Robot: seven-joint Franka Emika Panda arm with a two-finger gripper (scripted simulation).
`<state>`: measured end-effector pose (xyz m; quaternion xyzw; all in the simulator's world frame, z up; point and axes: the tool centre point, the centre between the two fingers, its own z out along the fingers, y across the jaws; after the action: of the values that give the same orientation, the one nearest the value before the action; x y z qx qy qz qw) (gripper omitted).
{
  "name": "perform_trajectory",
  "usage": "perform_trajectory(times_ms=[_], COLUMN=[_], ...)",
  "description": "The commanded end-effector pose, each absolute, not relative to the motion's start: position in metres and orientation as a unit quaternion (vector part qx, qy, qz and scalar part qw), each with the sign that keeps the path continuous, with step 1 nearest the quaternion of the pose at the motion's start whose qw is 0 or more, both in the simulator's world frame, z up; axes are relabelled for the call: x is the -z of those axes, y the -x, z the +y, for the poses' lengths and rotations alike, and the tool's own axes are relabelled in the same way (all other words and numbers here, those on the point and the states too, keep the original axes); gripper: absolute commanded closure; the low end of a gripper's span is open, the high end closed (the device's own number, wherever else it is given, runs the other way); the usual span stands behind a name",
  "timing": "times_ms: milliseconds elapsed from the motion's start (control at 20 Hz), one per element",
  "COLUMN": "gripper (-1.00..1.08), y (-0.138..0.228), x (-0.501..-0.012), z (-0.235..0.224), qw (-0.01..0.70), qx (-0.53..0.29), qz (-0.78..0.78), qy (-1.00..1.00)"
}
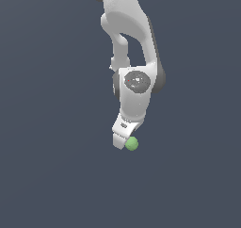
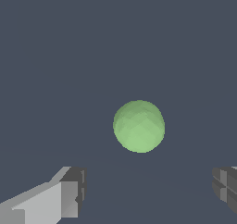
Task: Pick up the object and move it to a goal position.
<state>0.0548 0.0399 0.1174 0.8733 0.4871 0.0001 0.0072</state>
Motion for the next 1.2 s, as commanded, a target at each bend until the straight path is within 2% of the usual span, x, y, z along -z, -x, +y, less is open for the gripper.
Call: perform_trajectory(times_ms=[0,550,1150], gripper=[-0.92,-0.92,-0.92], y=[-0.058,-0.067,-0.070], x=[-0.112,-0.095,-0.089], z=[0.042,0.051,0.054], qw=[0.006,0.002,0.000], qx=[0.000,0.001,0.000], qz=[0.520,0.627,0.659], qy=[-0.854,-0.779,-0.752])
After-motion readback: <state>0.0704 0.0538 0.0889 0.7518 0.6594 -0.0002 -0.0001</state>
